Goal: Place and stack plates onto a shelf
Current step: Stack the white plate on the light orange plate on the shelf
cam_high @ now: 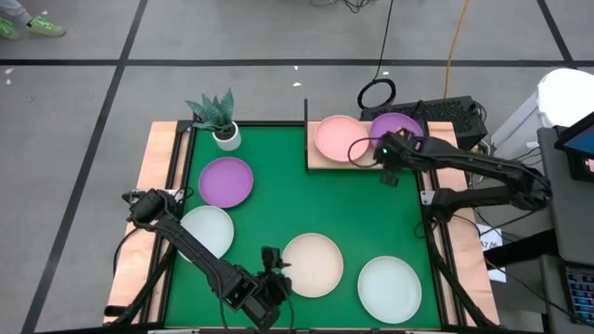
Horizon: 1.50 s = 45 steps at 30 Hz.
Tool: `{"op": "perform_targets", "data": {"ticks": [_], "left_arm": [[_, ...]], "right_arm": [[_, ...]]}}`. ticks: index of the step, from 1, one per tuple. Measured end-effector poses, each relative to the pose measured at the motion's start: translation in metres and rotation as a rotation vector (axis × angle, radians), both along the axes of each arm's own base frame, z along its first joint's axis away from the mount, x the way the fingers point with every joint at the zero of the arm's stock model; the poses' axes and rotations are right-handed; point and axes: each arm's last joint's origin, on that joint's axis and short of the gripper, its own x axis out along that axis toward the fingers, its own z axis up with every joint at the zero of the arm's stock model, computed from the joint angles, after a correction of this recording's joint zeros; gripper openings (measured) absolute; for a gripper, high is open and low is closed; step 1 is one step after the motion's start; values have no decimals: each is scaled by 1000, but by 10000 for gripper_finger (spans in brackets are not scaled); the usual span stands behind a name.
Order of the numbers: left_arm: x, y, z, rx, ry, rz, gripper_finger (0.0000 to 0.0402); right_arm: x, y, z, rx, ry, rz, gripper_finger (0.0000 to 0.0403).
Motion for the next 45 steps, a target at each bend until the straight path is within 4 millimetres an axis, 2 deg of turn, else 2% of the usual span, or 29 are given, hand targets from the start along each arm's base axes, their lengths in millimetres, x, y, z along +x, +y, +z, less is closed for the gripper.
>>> {"op": "perform_targets", "data": {"ticks": [4, 8, 16, 20, 27, 38, 45], "left_arm": [[2, -4, 0, -34, 20, -97, 282], [2, -7, -13, -48, 44, -220, 282], [-4, -1, -42, 4, 80, -316, 273], [-7, 10, -55, 51, 127, -327, 236], [-3, 24, -68, 98, 132, -362, 156], [13, 47, -70, 158, 153, -459, 14], [34, 64, -55, 235, 135, -515, 9]], "right_arm": [[4, 22, 12, 88, -185, 90, 102], [11, 47, 23, 190, -361, 210, 106], [25, 94, 30, 293, -498, 380, 107], [31, 118, 29, 348, -524, 439, 107], [33, 157, 19, 345, -487, 489, 107], [21, 204, 6, 360, -466, 499, 101], [3, 224, 6, 327, -510, 489, 100]]}}
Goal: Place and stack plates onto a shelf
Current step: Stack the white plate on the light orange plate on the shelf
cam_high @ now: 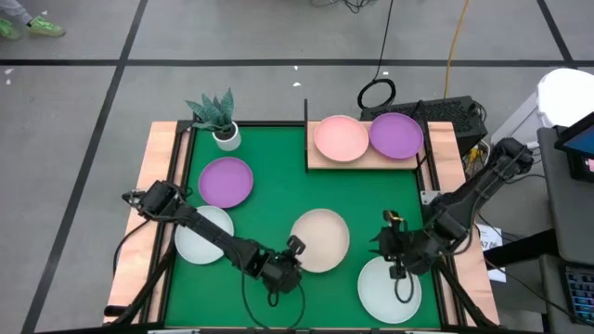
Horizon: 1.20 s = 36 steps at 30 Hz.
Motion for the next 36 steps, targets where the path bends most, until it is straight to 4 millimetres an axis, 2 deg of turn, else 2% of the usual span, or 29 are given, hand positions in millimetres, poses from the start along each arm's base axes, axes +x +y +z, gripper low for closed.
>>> {"op": "perform_targets", "data": {"ticks": [5, 10, 15, 20, 28, 36], "left_arm": [[23, 16, 26, 46, -45, -25, 8], [41, 40, 52, 101, -47, -31, 7], [58, 71, 75, 168, -62, -33, 7], [74, 112, 95, 212, -102, -7, 6], [86, 169, 116, 193, -140, 24, 6], [90, 220, 131, 183, -199, 68, 6]], "right_arm": [[-11, 9, 0, 8, -33, -36, 100], [-25, 14, -3, 18, -32, -91, 100], [-36, 19, -5, 24, -49, -124, 100], [-39, 28, -11, 23, -47, -129, 100], [-38, 36, -21, 3, -26, -141, 100], [-38, 36, -21, 9, -27, -143, 100]]}}
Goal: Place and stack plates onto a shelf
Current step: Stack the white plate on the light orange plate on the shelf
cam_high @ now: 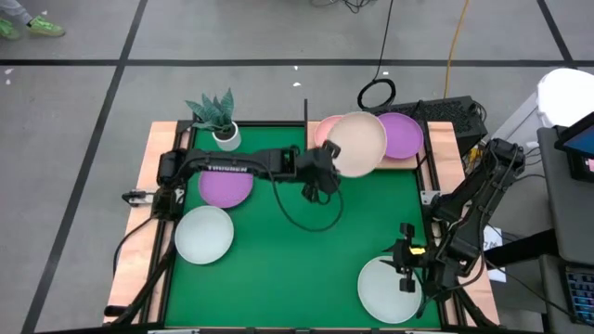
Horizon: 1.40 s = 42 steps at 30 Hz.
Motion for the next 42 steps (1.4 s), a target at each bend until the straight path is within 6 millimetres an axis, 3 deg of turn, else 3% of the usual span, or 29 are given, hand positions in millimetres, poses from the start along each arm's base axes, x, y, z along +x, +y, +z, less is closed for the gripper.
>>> {"op": "perform_targets", "data": {"ticks": [8, 18, 25, 42], "left_arm": [[-1, 39, 20, -43, -90, 50, 5], [-6, 71, 21, -150, -139, 110, 5], [-10, 77, 17, -206, -102, 122, 5], [-2, 90, -15, -249, -16, 163, 5]], "right_arm": [[1, 0, 0, -7, -1, 2, 100], [1, 0, 0, -10, -2, 3, 100], [1, 0, 0, -10, -2, 4, 100], [1, 0, 0, -4, -6, 4, 100]]}}
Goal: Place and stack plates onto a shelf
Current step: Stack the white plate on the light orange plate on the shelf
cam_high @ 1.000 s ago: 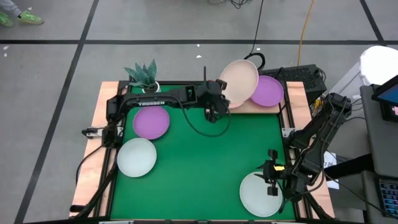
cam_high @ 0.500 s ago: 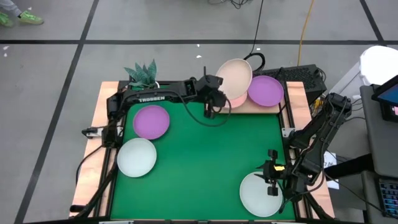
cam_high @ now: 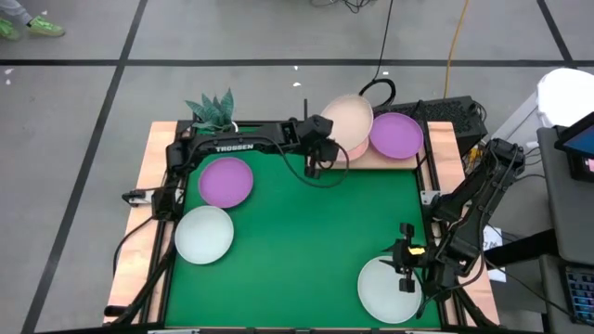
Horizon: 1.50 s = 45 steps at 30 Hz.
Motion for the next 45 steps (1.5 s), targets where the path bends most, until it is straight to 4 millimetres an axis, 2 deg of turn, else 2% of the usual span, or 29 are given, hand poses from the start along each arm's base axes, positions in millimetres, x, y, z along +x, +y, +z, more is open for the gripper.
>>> {"op": "perform_targets", "data": {"ticks": [11, 26, 36, 40, 45], "left_arm": [[-2, 2, -4, -31, 26, 21, 5], [12, 8, -37, -16, 63, 73, 30], [10, 8, -38, -2, 89, 109, 34], [11, 6, -38, 24, 90, 137, 58], [13, 2, -36, 92, 81, 196, 121]], "right_arm": [[0, 0, 0, 1, 0, 0, 100], [1, 1, 1, -4, -6, 19, 100], [1, 1, 1, -6, -6, 24, 100], [1, 1, 1, -7, -5, 25, 100], [1, 1, 1, -8, -4, 27, 100]]}}
